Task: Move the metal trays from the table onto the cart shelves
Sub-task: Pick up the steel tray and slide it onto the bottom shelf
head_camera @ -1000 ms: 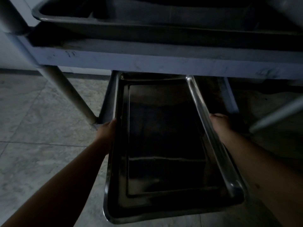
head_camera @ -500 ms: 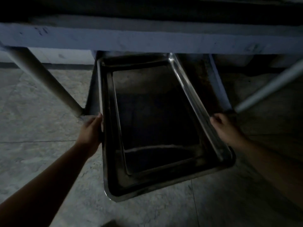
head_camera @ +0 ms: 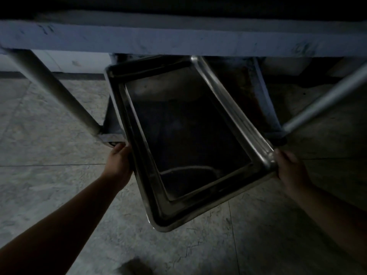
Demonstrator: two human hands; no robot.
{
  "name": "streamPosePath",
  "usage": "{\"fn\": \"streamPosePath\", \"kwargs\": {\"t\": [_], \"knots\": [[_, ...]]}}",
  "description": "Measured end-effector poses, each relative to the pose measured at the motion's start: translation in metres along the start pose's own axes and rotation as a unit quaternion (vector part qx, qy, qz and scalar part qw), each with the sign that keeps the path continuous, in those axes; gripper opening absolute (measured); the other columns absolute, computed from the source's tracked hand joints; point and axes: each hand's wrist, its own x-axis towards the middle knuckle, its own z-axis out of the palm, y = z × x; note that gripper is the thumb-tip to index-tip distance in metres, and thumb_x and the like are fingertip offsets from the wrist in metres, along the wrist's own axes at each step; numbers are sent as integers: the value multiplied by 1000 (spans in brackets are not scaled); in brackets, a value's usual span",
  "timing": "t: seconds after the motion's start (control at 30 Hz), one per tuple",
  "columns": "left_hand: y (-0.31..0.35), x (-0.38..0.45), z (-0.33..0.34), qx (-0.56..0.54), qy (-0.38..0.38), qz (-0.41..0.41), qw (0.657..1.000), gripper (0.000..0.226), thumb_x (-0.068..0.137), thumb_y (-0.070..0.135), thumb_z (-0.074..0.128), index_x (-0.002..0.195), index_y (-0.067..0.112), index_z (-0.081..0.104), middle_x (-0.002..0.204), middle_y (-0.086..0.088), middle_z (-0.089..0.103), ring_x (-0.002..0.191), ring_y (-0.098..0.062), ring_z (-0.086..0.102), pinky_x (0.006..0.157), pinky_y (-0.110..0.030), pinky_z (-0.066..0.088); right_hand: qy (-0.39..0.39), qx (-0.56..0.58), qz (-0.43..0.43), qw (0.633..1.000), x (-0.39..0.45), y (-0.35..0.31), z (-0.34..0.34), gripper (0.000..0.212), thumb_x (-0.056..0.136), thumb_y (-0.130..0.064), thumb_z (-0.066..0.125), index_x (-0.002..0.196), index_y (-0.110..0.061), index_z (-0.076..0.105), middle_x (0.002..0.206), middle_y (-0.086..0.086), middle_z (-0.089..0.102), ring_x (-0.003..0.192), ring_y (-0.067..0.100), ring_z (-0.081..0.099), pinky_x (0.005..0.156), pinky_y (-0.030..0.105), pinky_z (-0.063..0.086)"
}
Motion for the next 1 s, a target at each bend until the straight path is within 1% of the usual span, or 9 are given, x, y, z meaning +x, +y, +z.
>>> {"fn": "streamPosePath", "kwargs": {"t": [0.1, 0.23, 0.4, 0.47, 0.53, 0.67, 0.8, 0.9, 1.0], "knots": [[-8, -2, 5, -1, 5, -3, 1000, 28, 105, 23, 46, 114, 3, 64, 95, -17, 70, 81, -32, 69, 61, -38, 59, 8, 27, -21, 999, 24, -8, 6, 20, 93, -34, 58, 84, -19, 67, 79, 0, 64, 73, 12, 58, 66, 30, 45], [-13, -8, 11, -7, 7, -9, 1000, 33, 108, 18, 39, 129, 0, 55, 115, -24, 67, 97, -38, 69, 76, -48, 61, -10, 103, 41, 994, 63, -25, 22, 19, 89, -37, 65, 84, -19, 63, 65, -9, 58, 55, 3, 56, 42, 15, 41], [-17, -20, 24, -22, 17, -18, 999, 33, 108, 19, 36, 133, 1, 50, 121, -22, 65, 106, -39, 67, 84, -52, 58, 0, 126, 108, 986, 93, -38, 33, 58, 82, -51, 68, 128, -17, 56, 117, 3, 62, 104, 21, 60, 77, 36, 54], [-20, -21, 28, -27, 34, -21, 999, 33, 108, 20, 37, 132, 1, 50, 122, -23, 65, 108, -40, 67, 87, -53, 57, 18, 164, 130, 978, 86, -40, 34, 57, 87, -54, 58, 131, -18, 54, 119, 2, 62, 104, 21, 60, 73, 34, 53], [-23, -21, 29, -31, 47, -18, 998, 33, 108, 20, 38, 127, -1, 52, 119, -24, 65, 108, -44, 65, 86, -53, 57, 29, 207, 147, 967, 58, -30, 36, 45, 92, -52, 51, 123, -20, 59, 104, -1, 67, 92, 20, 64, 72, 33, 55], [-27, -19, 30, -46, 63, -23, 997, 30, 107, 22, 40, 123, 2, 57, 113, -18, 70, 101, -36, 70, 76, -45, 60, -61, 134, 127, 981, -24, 17, 44, 26, 96, -38, 49, 82, -20, 62, 54, -8, 64, 48, 11, 62, 42, 23, 46], [-26, -20, 30, -52, 54, -21, 997, 28, 107, 23, 40, 117, 7, 61, 107, -14, 73, 97, -32, 73, 68, -38, 61, -138, 170, 115, 969, -46, 11, 51, 23, 88, -15, 45, 79, -12, 66, 61, 6, 63, 47, 15, 58, 38, 24, 39], [-27, -22, 33, -49, 60, -23, 997, 28, 107, 23, 40, 119, 6, 59, 111, -16, 71, 98, -32, 73, 72, -40, 61, -136, 226, 105, 959, -44, 3, 50, 28, 86, -24, 50, 68, -20, 71, 60, 1, 63, 50, 13, 58, 41, 24, 40], [-26, -23, 34, -46, 49, -24, 997, 32, 107, 22, 39, 125, 0, 55, 114, -19, 68, 100, -33, 71, 74, -41, 60, -140, 191, 86, 968, -38, 6, 45, 35, 96, -23, 46, 73, -18, 72, 63, 2, 68, 56, 16, 64, 41, 22, 40]]}}
